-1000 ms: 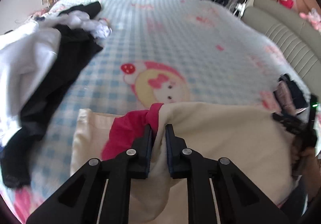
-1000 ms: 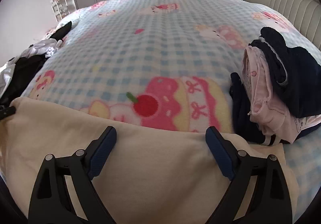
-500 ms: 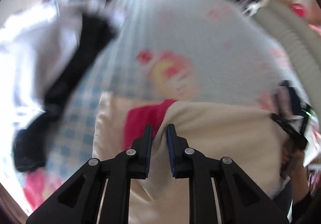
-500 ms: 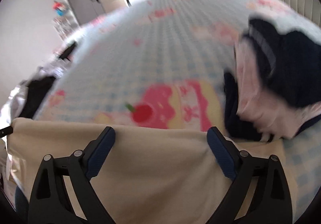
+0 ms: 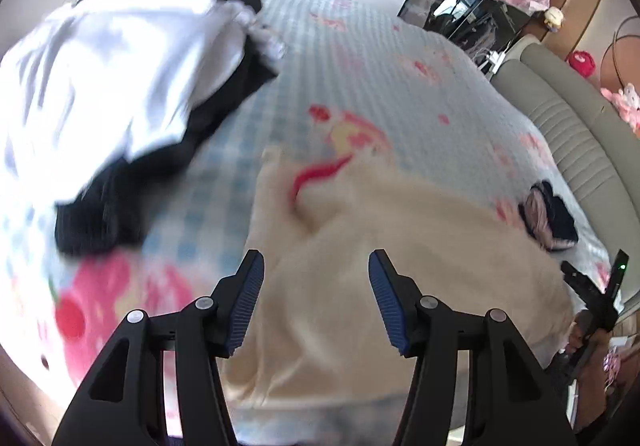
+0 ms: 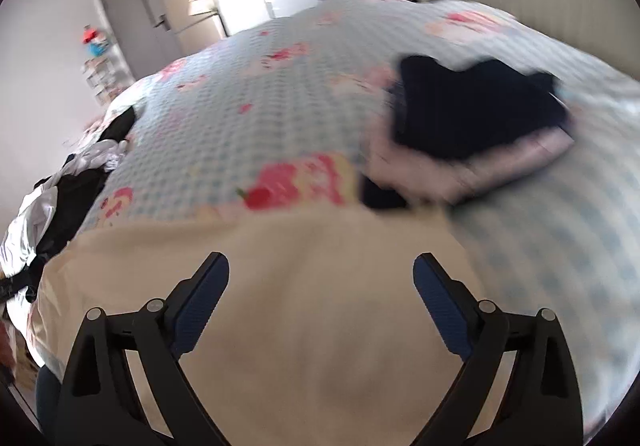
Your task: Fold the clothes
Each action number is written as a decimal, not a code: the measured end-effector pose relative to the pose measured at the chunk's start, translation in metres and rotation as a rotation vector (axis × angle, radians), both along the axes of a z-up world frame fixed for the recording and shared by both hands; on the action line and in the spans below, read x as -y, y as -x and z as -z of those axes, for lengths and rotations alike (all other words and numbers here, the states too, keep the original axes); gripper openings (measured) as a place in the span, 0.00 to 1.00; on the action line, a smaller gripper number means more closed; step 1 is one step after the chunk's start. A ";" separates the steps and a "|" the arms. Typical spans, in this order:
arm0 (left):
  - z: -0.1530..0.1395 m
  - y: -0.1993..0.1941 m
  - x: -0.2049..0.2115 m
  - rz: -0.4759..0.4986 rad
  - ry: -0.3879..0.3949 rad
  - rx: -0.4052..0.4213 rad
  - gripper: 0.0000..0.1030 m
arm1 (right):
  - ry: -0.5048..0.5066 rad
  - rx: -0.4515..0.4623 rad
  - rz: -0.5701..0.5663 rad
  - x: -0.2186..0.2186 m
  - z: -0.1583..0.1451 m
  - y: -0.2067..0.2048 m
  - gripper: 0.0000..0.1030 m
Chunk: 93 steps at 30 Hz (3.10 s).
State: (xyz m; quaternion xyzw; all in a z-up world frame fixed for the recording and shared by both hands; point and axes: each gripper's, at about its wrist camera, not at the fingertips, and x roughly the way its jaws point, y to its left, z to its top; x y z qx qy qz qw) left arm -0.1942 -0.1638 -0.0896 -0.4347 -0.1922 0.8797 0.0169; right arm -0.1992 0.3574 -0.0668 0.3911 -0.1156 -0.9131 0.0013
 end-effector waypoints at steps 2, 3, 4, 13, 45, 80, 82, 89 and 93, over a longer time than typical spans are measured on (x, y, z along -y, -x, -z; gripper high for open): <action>0.012 -0.001 0.003 -0.006 -0.036 0.029 0.55 | -0.018 0.037 0.052 -0.014 0.009 -0.025 0.92; 0.017 -0.001 0.003 -0.007 -0.052 0.042 0.54 | -0.032 0.055 0.079 -0.022 0.014 -0.037 0.92; 0.020 -0.002 0.001 -0.007 -0.054 0.051 0.51 | -0.041 0.072 0.103 -0.027 0.017 -0.046 0.92; 0.020 -0.032 -0.004 -0.033 -0.156 0.023 0.05 | -0.065 0.163 0.114 -0.041 0.027 -0.071 0.75; 0.007 0.065 -0.141 0.226 0.203 0.072 0.46 | -0.144 0.182 -0.148 0.028 0.045 -0.037 0.62; 0.042 -0.054 -0.104 -0.030 -0.089 -0.056 0.53 | 0.192 0.226 0.058 -0.070 0.029 -0.095 0.59; 0.045 -0.057 -0.093 -0.094 -0.056 -0.033 0.46 | 0.194 0.243 0.051 -0.062 0.042 -0.085 0.63; 0.042 -0.066 -0.089 -0.146 0.016 -0.056 0.29 | -0.050 0.254 0.054 -0.027 0.047 -0.071 0.47; 0.036 -0.069 -0.102 -0.097 0.031 -0.110 0.46 | -0.218 0.191 0.089 0.003 0.017 -0.070 0.53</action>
